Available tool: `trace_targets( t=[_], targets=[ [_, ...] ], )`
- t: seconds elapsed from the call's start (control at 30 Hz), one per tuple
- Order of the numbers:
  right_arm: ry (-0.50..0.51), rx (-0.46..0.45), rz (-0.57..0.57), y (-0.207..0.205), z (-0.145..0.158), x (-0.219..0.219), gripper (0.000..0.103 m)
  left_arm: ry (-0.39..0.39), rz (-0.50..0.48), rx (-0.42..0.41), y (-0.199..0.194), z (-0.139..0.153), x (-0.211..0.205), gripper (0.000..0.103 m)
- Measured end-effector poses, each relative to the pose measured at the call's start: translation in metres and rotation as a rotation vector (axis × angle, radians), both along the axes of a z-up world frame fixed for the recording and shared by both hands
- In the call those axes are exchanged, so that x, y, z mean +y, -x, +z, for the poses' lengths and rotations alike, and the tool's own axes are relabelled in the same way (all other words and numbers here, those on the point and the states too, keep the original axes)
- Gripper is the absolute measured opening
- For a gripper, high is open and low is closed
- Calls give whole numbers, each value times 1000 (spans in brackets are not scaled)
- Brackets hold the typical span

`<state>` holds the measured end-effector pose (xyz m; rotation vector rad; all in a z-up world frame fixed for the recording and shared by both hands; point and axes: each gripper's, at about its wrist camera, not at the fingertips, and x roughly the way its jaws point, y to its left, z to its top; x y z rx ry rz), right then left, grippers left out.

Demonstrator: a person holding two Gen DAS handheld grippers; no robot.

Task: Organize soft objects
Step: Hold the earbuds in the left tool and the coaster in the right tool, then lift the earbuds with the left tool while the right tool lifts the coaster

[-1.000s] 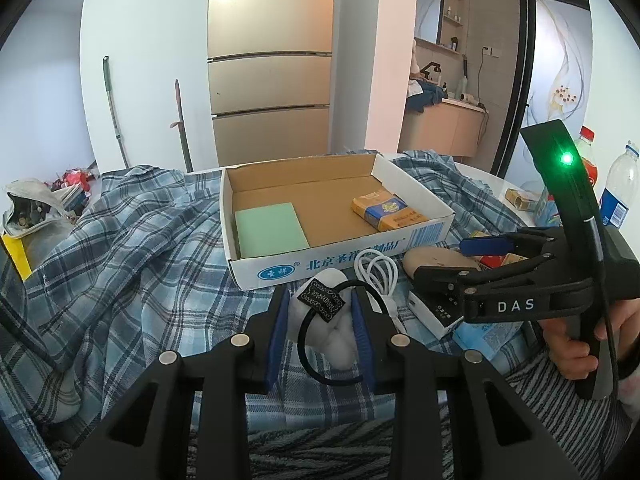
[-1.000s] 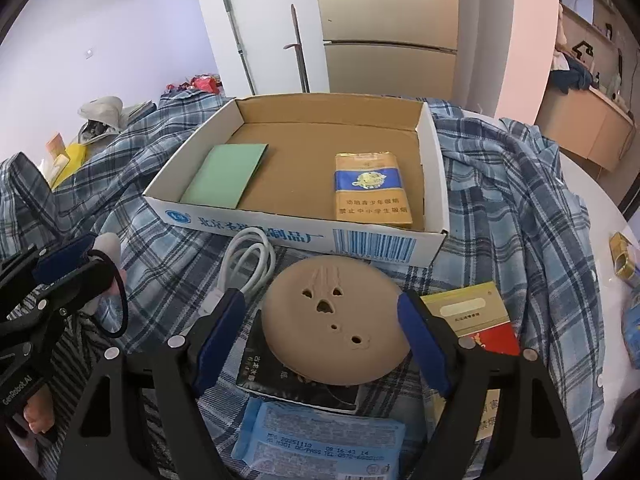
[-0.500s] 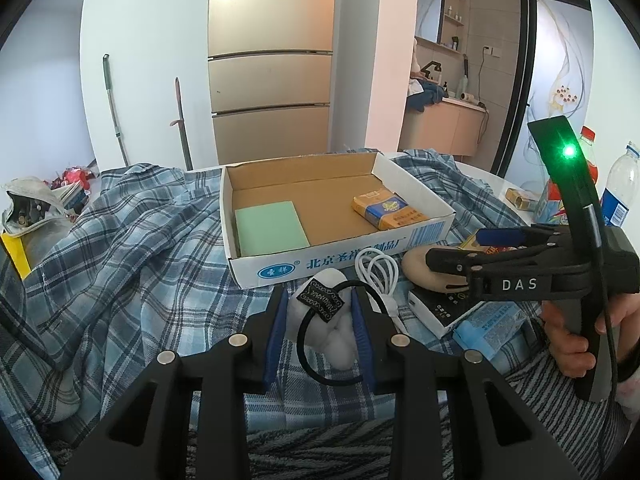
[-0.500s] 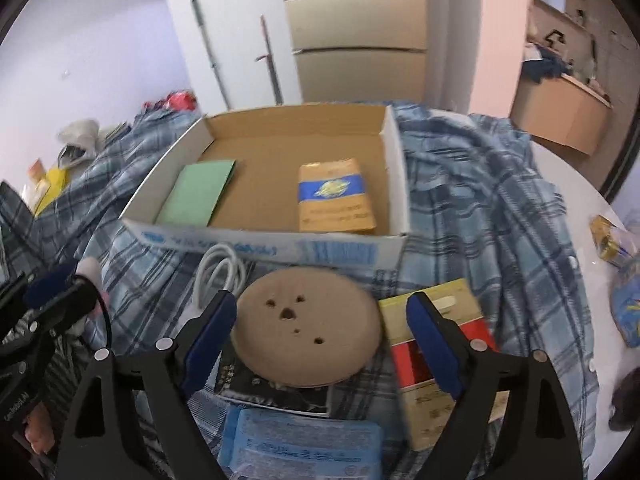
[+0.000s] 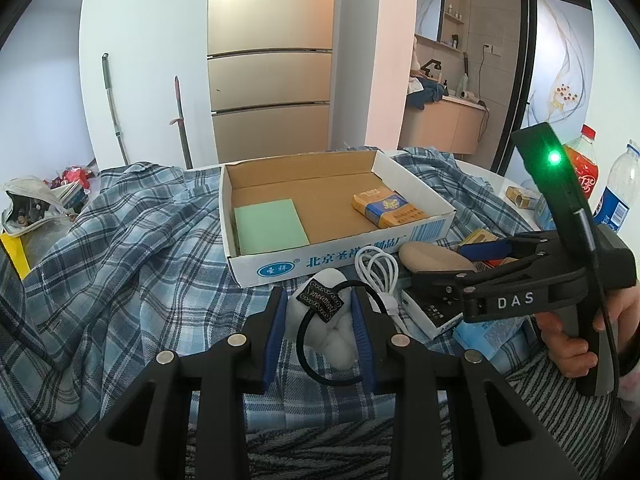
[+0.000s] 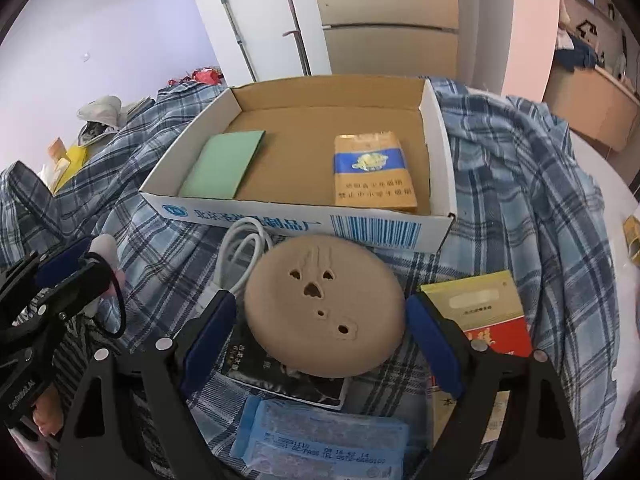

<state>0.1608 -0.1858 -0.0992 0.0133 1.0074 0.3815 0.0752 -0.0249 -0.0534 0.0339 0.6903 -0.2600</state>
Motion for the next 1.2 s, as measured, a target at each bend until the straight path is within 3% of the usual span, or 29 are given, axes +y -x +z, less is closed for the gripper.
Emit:
trace_targets(
  t=[0.17,0.43,0.53,0.6,0.9,1.2],
  targets=[
    [-64,12,-24,-3,0,-9,86,-1,-1,9,-1,-1,0,33],
    [12,9,-27,-3,-1,-2,92,-6,6,13,-3,-2,-1,33],
    [4,3,-13,-2,-1,-1,82,-4,11,14,-3,-2,0,33],
    [28,-12,-9,0,0,2,81,-1,15,11,-2,-2,1,33],
    [96,-126,10,15,13,13,78,32,-1,-19,4,6,6,33],
    [93,-301,24,40,47,10,78,-56,25,-169,26,32,-2,33]
  ],
)
